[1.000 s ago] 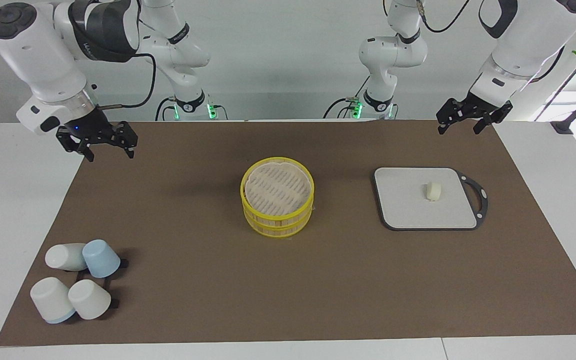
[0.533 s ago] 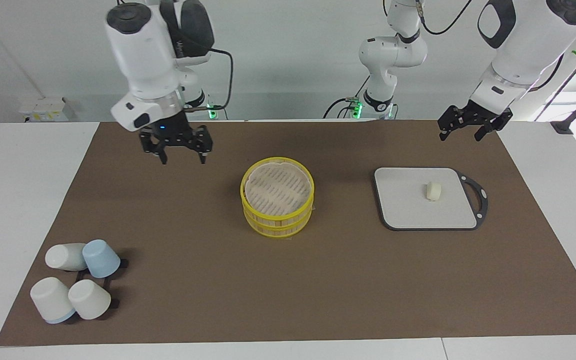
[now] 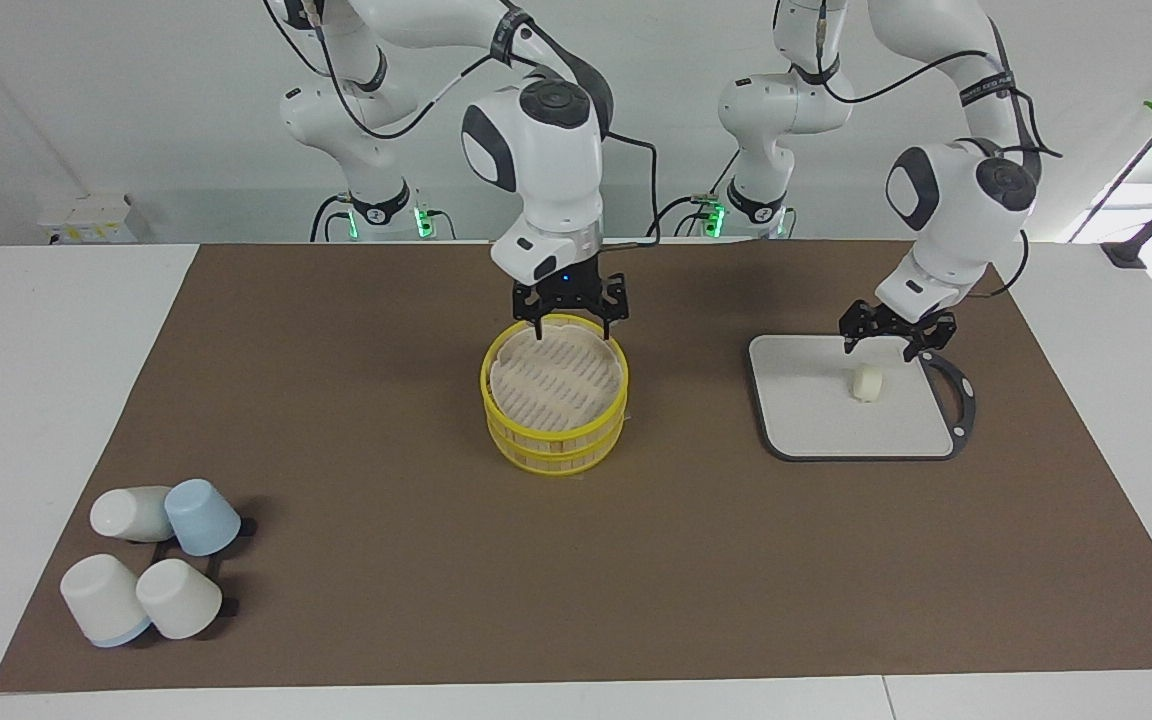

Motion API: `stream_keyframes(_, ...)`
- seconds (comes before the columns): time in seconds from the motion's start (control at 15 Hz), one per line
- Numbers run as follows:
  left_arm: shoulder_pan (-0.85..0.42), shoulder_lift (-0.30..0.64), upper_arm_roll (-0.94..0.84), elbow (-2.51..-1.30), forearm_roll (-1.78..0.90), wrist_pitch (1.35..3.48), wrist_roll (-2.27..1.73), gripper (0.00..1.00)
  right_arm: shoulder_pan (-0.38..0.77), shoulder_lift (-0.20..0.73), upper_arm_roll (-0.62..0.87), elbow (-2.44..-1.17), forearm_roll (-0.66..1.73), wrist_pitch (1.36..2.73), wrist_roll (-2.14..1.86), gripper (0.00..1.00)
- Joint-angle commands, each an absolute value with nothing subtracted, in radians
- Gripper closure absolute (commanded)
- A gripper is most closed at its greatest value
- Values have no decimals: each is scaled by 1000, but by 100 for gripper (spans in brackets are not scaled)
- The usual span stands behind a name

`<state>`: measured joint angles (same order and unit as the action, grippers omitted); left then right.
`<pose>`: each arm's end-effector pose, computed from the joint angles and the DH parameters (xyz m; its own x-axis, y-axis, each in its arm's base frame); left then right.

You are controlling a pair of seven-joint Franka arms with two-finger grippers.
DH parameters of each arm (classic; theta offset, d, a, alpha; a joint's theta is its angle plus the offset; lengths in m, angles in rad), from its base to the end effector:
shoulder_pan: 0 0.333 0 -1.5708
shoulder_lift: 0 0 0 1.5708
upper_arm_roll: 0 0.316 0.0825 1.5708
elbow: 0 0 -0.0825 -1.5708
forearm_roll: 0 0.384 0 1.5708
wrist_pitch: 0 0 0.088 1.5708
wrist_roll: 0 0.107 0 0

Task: Place bun in steamer
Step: 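Lift the lid with the right gripper while the left gripper grasps the bun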

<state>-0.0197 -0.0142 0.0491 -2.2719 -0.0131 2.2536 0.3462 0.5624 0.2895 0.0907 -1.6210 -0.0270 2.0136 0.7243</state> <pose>0.5146 0.0148 0.3631 0.9528 -0.3036 -0.0002 -0.3036 -0.9527 0.0116 0.5265 0.3934 0.4654 0.9946 -0.0685 0.0777 -0.0631 -0.9956 -0.0693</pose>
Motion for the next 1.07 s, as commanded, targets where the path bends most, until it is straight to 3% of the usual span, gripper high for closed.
stream_keyframes(0.0, -18, 28, 49, -2307, -2, 2347, 408, 0, 590, 343, 81, -1598, -44, 2029, 761, 1)
stream_keyframes(0.47, -15, 34, 49, -2371, -2, 2444, 434, 0, 632, 410, 83, -1594, -71, 2123, 836, 3)
stream_keyframes(0.6, -12, 32, 49, -2376, -2, 2442, 456, 0, 632, 416, 83, -1595, -71, 2141, 838, 11)
stream_keyframes(0.73, -12, 31, 49, -2382, -2, 2447, 459, 5, 634, 433, 81, -1598, -72, 2152, 842, 45)
stream_keyframes(0.8, -11, 31, 49, -2382, -2, 2448, 459, 16, 634, 433, 81, -1601, -72, 2157, 844, 63)
stream_keyframes(0.87, -11, 31, 51, -2384, -2, 2447, 457, 34, 635, 433, 80, -1600, -78, 2152, 842, 100)
stream_keyframes(1.0, -3, 32, 51, -2384, -2, 2445, 456, 57, 640, 431, 80, -1588, -118, 2120, 842, 100)
